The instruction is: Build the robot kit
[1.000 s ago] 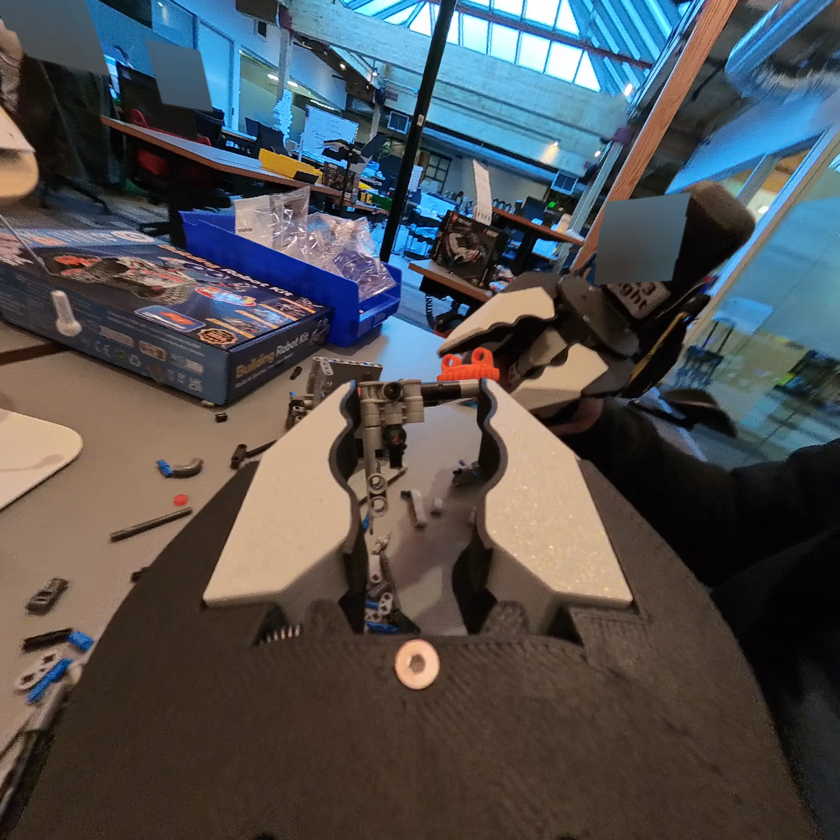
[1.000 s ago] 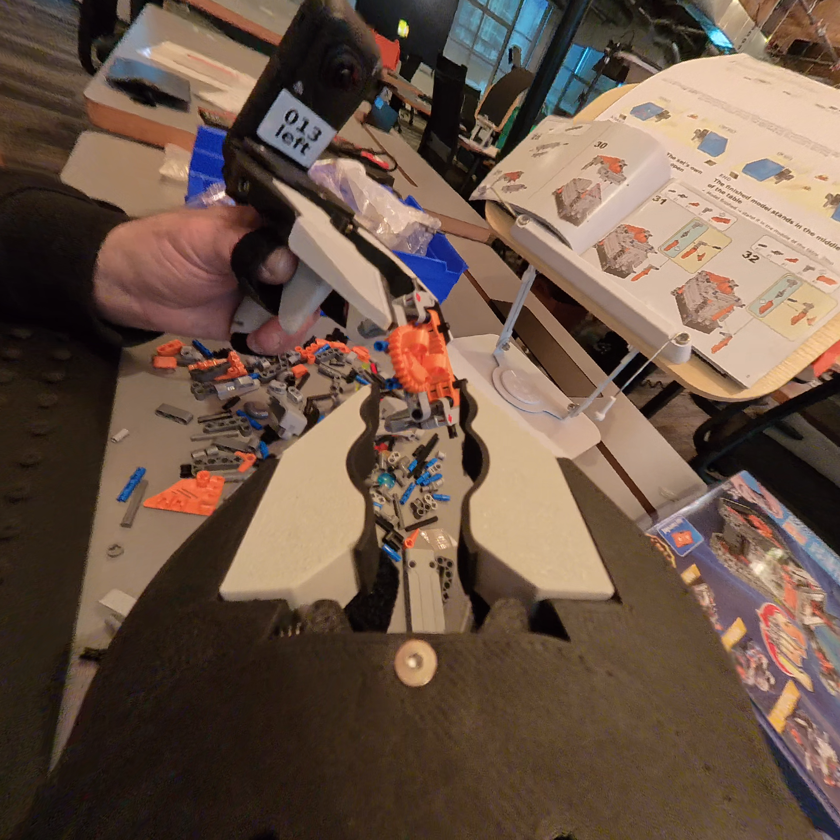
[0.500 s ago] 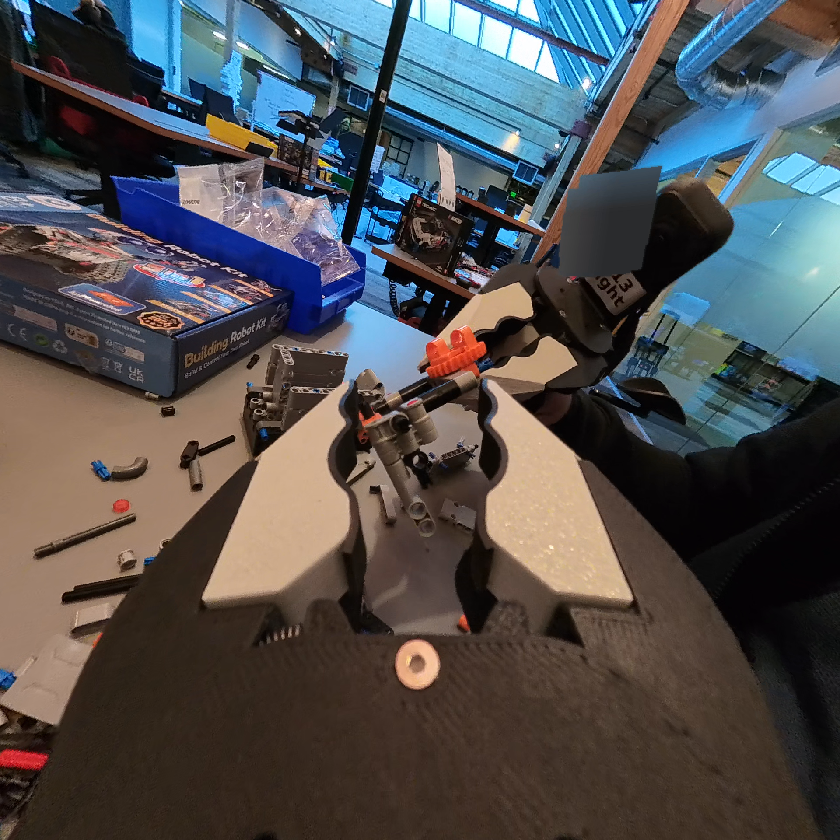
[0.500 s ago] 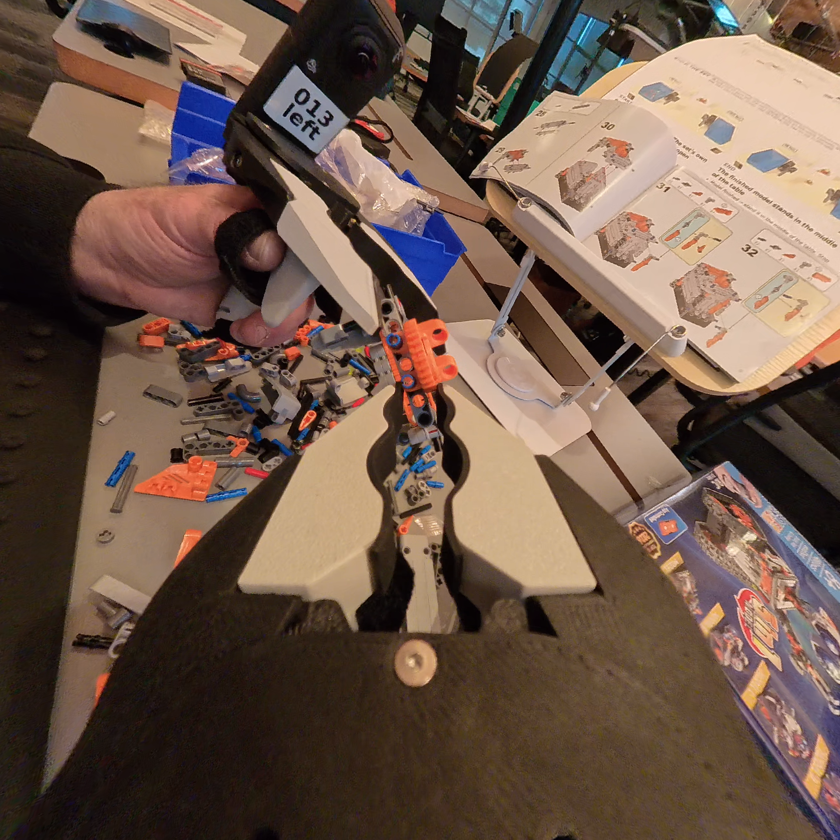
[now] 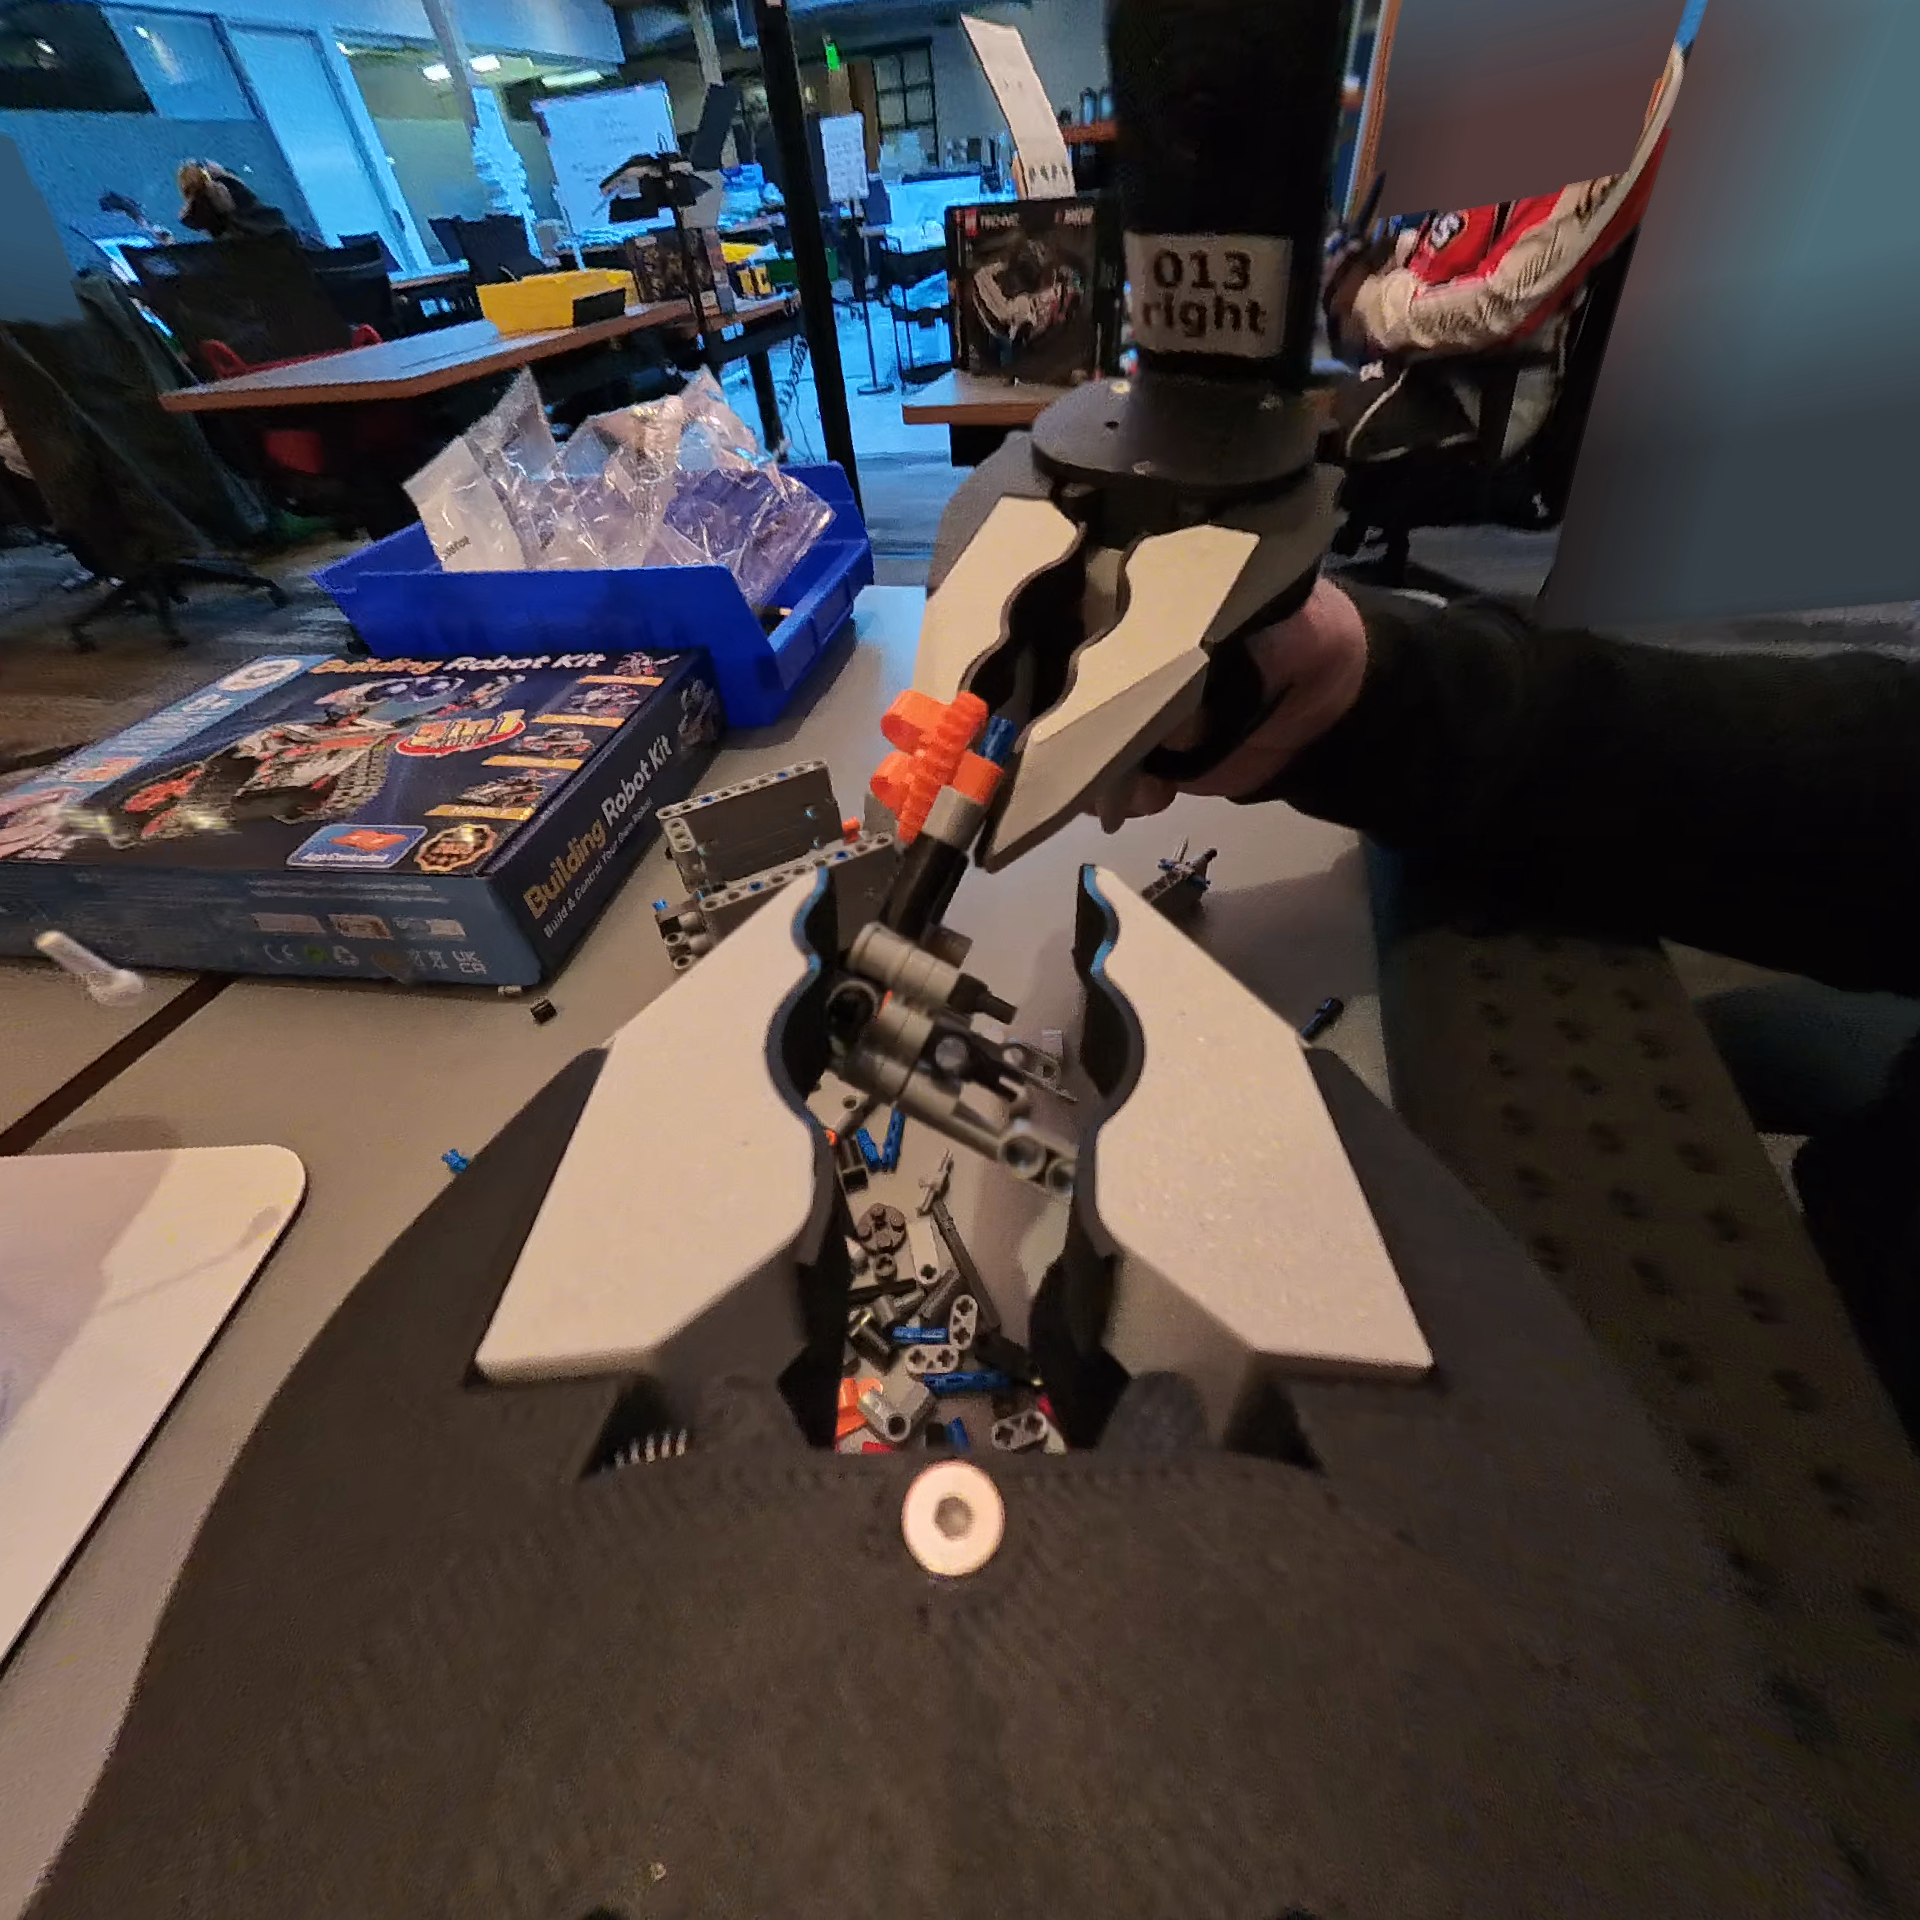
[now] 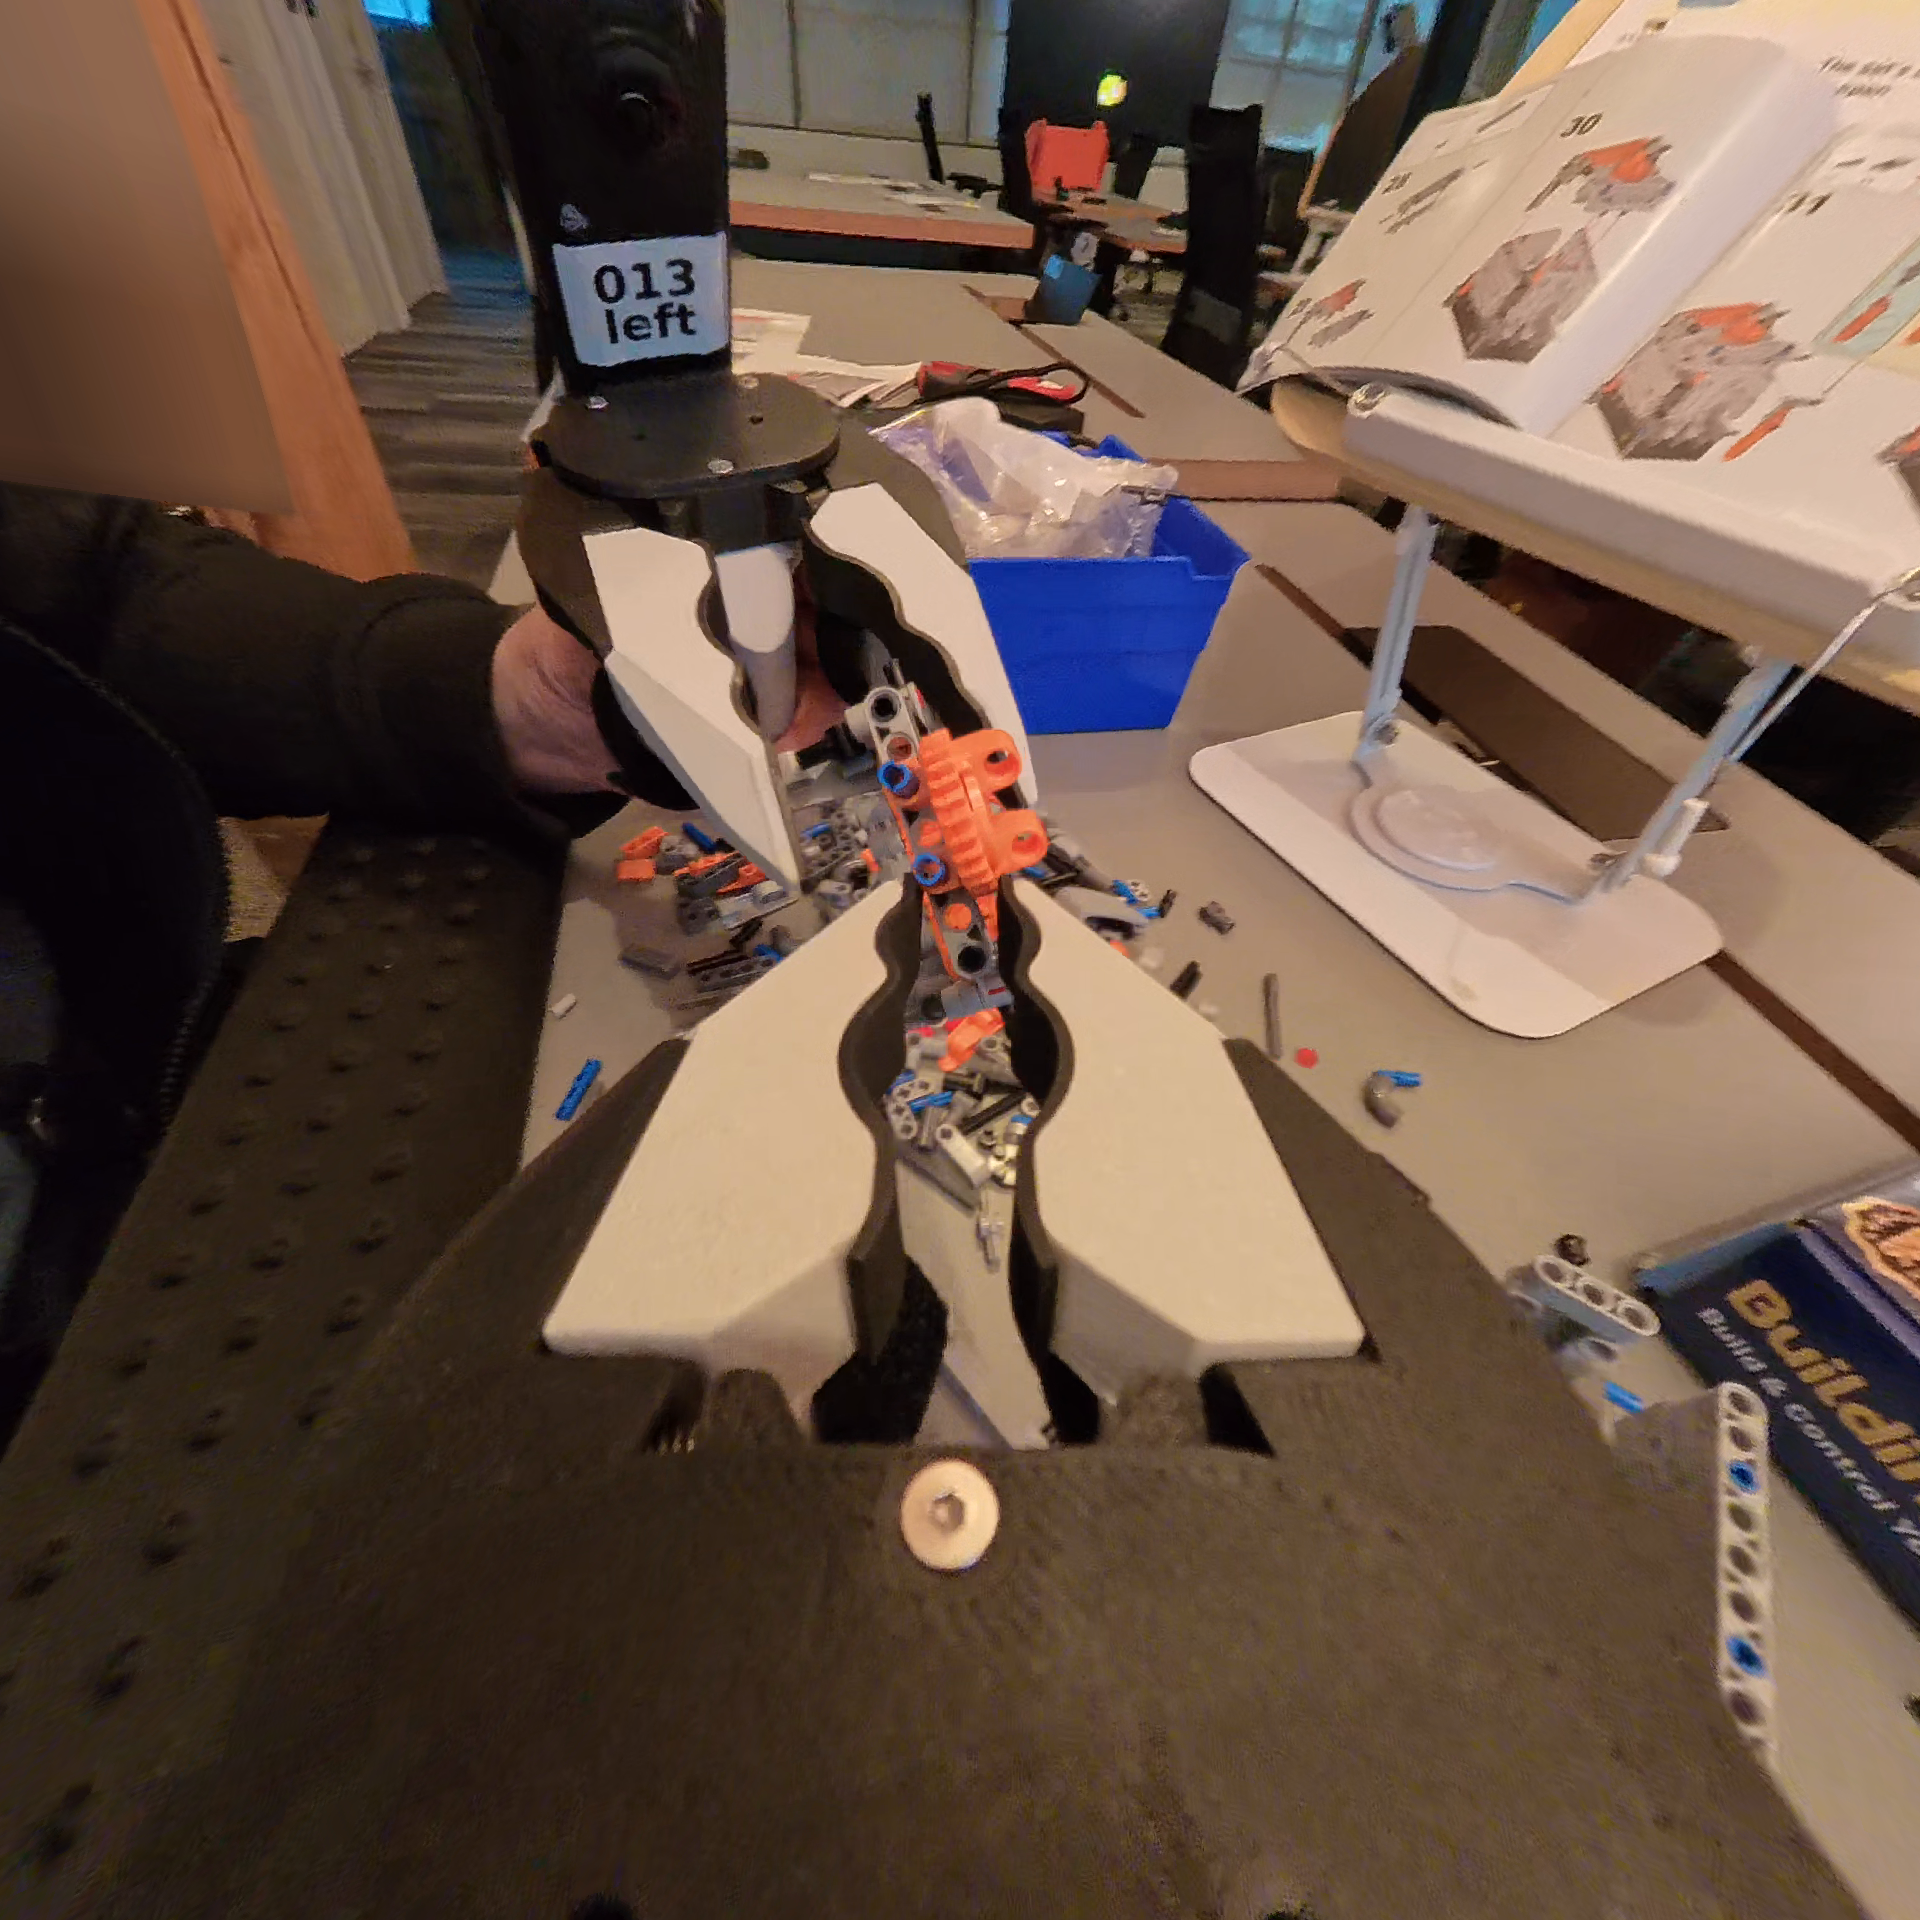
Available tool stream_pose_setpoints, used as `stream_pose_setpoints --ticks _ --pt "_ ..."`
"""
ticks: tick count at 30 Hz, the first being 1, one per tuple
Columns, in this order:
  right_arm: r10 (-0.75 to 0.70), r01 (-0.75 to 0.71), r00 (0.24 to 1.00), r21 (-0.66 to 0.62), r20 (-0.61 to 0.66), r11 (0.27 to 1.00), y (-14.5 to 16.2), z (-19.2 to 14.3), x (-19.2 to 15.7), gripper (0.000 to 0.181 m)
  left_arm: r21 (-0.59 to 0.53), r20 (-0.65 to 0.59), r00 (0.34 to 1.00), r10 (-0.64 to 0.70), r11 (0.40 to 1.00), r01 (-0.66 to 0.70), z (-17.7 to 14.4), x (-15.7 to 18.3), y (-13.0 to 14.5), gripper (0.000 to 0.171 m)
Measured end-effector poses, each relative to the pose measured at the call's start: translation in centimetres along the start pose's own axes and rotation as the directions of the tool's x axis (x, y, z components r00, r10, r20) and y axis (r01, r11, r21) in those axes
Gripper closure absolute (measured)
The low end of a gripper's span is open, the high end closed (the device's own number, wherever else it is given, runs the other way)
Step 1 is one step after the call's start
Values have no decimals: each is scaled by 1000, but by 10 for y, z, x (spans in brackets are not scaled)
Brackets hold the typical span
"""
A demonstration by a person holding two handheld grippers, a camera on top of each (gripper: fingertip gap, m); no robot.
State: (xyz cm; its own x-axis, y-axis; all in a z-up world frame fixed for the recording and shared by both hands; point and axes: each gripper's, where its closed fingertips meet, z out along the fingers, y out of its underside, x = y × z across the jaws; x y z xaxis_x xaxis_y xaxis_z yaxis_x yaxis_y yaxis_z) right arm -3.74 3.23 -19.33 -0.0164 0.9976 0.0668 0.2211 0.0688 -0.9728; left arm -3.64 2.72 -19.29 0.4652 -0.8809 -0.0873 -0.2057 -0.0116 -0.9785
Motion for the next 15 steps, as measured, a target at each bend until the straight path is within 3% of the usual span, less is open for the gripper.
stream_pose_setpoints --ticks 13,15 --pt "43 -41 998 -52 35 998 13 1 -4 166 3 -12 989 -147 989 147 3 -6 8 146" --pt "68 -67 998 -51 6 996 12 -4 2 158 0 -8 989 -147 989 147 3 -7 10 163"
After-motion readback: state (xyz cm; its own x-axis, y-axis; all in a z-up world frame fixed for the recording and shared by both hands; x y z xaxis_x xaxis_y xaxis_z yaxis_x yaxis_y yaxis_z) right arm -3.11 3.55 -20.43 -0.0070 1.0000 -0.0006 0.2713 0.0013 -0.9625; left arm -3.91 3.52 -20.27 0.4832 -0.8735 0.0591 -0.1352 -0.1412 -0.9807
